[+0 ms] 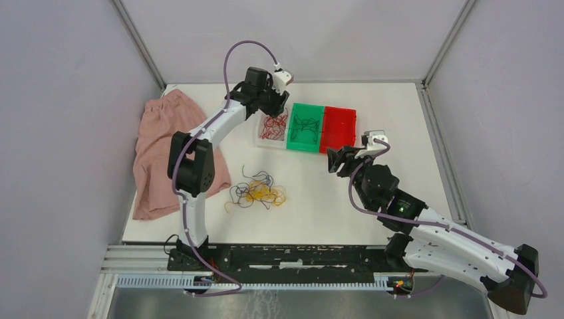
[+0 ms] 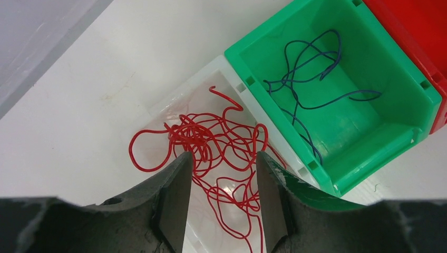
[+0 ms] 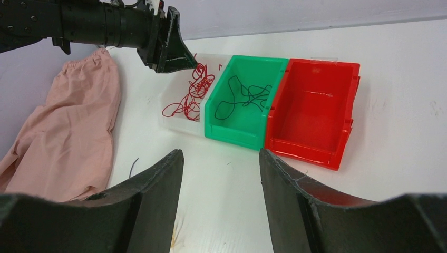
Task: Untangle the cables
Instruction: Place the cable in the bin.
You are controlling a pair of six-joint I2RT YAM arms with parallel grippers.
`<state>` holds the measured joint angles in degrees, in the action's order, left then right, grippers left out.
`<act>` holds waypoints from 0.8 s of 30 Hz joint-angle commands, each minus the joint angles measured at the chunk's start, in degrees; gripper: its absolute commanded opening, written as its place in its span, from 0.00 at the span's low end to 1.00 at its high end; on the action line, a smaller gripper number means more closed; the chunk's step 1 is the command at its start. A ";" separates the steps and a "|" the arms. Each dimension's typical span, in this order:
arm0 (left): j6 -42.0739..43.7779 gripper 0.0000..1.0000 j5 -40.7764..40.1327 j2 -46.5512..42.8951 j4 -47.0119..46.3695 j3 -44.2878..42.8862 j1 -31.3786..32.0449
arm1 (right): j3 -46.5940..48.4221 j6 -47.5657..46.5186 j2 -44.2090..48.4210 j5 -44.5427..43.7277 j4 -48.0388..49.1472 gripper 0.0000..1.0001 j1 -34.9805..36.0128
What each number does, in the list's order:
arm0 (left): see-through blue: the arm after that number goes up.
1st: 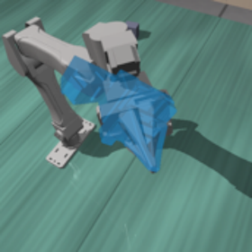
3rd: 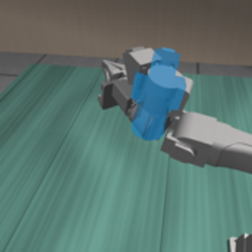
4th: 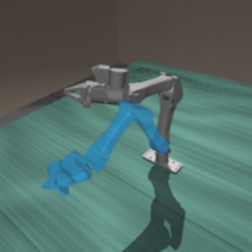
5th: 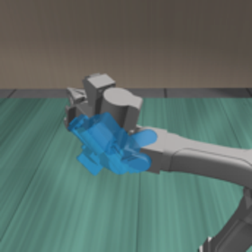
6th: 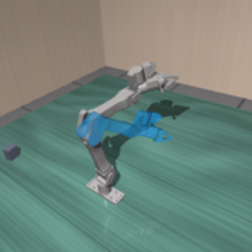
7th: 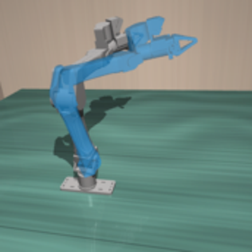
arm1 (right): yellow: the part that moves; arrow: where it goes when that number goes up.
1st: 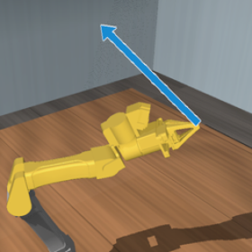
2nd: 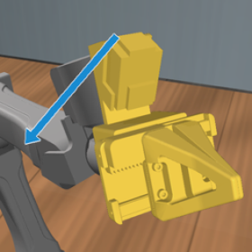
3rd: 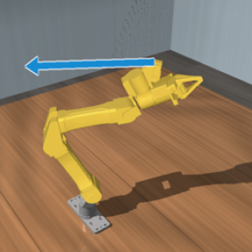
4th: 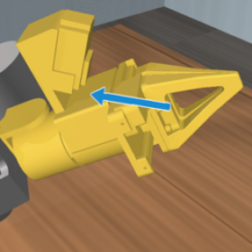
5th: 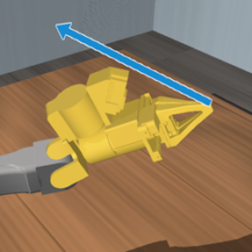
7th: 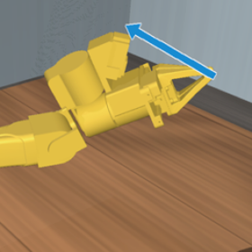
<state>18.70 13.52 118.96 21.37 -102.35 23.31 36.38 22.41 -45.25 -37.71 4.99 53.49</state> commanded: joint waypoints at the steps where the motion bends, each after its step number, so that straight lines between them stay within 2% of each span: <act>1: -0.53 0.55 0.11 -6.47 -1.23 2.52 -0.48 | 2.52 0.94 -0.18 0.72 0.36 0.61 -0.33; 10: -2.19 0.55 -0.80 -7.92 -2.24 4.14 -1.62 | 3.82 2.66 0.11 2.01 -2.71 0.61 -0.27; 11: -2.14 0.53 -1.12 -6.91 -2.17 3.09 -1.68 | 4.13 3.00 -0.10 2.24 -3.30 0.61 -0.27; 16: -0.64 0.34 -2.74 -0.26 -2.83 -1.42 -1.57 | 5.15 4.06 -1.84 3.69 -5.14 0.61 -0.24; 19: -0.40 0.31 -2.58 2.40 -3.81 -2.26 -1.44 | 5.61 4.31 -2.61 4.44 -6.13 0.60 -0.28; 24: 1.82 0.30 -1.83 5.05 -3.55 -1.54 -0.67 | 5.54 3.94 -2.94 5.26 -6.37 0.61 -0.26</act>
<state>18.20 11.84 122.61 19.55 -102.48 21.89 39.33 26.00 -48.23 -33.41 -1.69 53.47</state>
